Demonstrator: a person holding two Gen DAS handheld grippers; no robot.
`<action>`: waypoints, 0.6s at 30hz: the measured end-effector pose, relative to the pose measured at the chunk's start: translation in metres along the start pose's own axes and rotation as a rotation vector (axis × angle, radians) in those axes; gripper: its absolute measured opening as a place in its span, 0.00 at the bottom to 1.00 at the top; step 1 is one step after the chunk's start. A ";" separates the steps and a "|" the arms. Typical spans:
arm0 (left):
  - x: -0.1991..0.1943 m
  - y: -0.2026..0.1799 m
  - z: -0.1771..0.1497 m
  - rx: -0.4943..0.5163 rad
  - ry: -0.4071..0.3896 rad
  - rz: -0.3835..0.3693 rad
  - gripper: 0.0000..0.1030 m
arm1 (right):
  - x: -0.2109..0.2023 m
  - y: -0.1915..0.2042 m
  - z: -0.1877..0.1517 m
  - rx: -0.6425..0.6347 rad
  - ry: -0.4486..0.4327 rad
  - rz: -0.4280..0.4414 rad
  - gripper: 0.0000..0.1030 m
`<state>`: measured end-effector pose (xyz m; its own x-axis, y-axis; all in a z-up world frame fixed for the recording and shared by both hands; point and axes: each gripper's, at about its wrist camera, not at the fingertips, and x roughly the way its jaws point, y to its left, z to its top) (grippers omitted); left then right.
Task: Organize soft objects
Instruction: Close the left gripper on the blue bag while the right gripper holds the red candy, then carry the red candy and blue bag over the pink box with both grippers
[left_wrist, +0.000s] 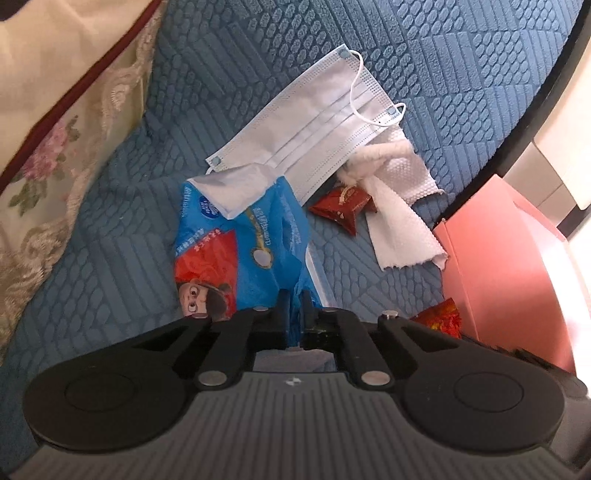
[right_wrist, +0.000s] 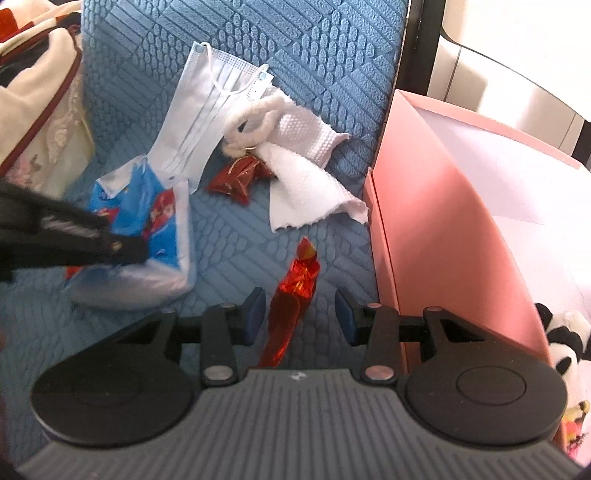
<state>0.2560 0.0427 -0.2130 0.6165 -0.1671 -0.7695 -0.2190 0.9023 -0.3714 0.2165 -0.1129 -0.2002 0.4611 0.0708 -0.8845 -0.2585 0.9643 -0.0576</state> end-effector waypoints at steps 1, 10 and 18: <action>-0.003 0.001 -0.001 -0.005 0.000 -0.004 0.05 | 0.002 0.000 0.000 0.004 0.000 0.000 0.37; -0.032 0.004 -0.008 -0.028 -0.006 -0.022 0.04 | -0.005 -0.002 0.001 -0.030 0.026 0.061 0.23; -0.058 0.000 -0.009 -0.006 -0.037 -0.036 0.04 | -0.032 -0.001 -0.010 -0.067 0.029 0.102 0.23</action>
<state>0.2132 0.0488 -0.1735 0.6514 -0.1843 -0.7360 -0.2006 0.8937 -0.4014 0.1932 -0.1185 -0.1763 0.4053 0.1592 -0.9002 -0.3593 0.9332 0.0033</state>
